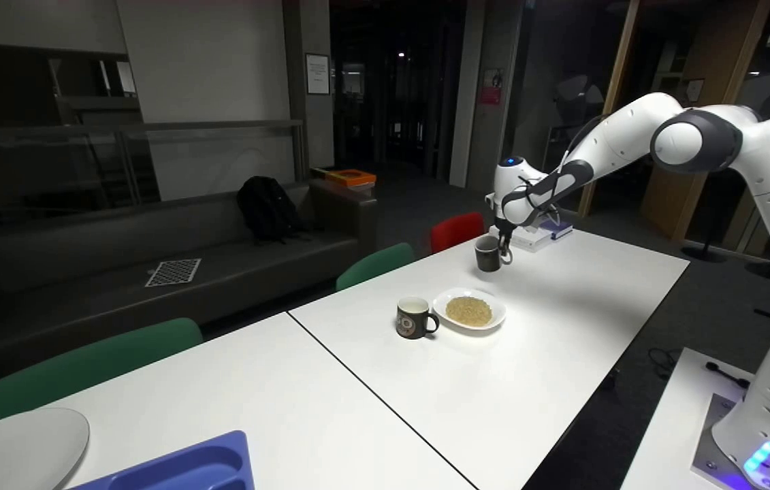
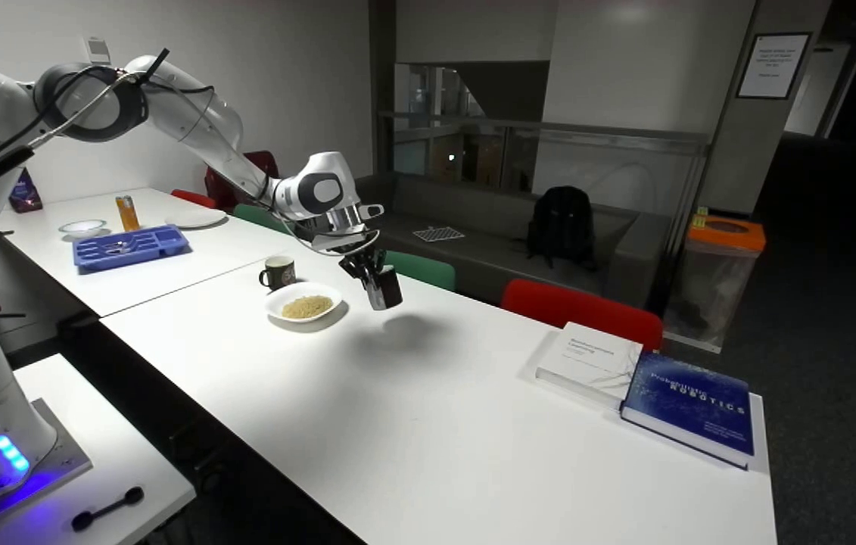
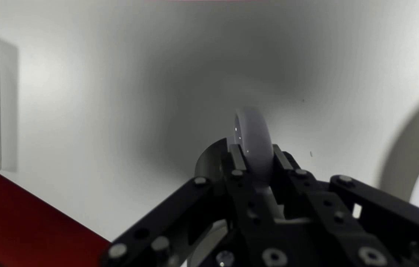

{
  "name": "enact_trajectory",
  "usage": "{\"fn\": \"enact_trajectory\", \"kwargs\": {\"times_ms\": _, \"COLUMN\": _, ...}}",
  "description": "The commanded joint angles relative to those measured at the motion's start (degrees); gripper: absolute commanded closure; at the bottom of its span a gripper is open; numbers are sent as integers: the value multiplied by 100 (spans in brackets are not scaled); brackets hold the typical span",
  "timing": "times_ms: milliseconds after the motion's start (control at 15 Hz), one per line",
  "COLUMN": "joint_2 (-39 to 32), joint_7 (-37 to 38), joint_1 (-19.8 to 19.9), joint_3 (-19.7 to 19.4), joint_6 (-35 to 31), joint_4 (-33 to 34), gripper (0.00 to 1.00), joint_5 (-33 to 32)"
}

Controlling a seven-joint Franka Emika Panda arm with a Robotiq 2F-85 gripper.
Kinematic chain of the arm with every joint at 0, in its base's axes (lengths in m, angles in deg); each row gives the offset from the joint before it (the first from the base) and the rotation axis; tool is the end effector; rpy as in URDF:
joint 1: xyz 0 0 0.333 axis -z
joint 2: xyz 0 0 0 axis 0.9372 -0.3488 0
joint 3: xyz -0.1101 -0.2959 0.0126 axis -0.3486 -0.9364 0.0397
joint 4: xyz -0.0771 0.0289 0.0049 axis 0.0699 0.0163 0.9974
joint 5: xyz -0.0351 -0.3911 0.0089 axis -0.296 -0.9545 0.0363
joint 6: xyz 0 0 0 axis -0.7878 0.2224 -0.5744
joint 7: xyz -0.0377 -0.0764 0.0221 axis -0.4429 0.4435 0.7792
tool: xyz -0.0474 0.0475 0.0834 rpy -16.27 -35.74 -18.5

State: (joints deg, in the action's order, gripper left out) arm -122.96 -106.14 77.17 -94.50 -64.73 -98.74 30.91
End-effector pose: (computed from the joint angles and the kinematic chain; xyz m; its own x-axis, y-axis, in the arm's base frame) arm 0.6754 -0.1759 0.2660 0.9440 0.3295 -0.0157 0.3135 -0.8816 0.3528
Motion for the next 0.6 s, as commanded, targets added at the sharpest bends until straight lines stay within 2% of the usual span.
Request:
{"fn": "enact_trajectory", "kwargs": {"times_ms": 0, "joint_2": 236, "joint_7": 588, "joint_1": -335, "joint_3": -367, "joint_6": -252, "joint_4": -194, "gripper": 95, "joint_5": -616}}
{"fn": "enact_trajectory", "kwargs": {"times_ms": 333, "joint_2": 270, "joint_7": 1780, "joint_1": -925, "joint_3": -945, "joint_6": -482, "joint_4": -339, "gripper": 95, "joint_5": -1828}}
{"fn": "enact_trajectory", "kwargs": {"times_ms": 533, "joint_2": 339, "joint_7": 2326, "joint_1": -1094, "joint_3": -1019, "joint_6": -448, "joint_4": -421, "gripper": 95, "joint_5": -2534}}
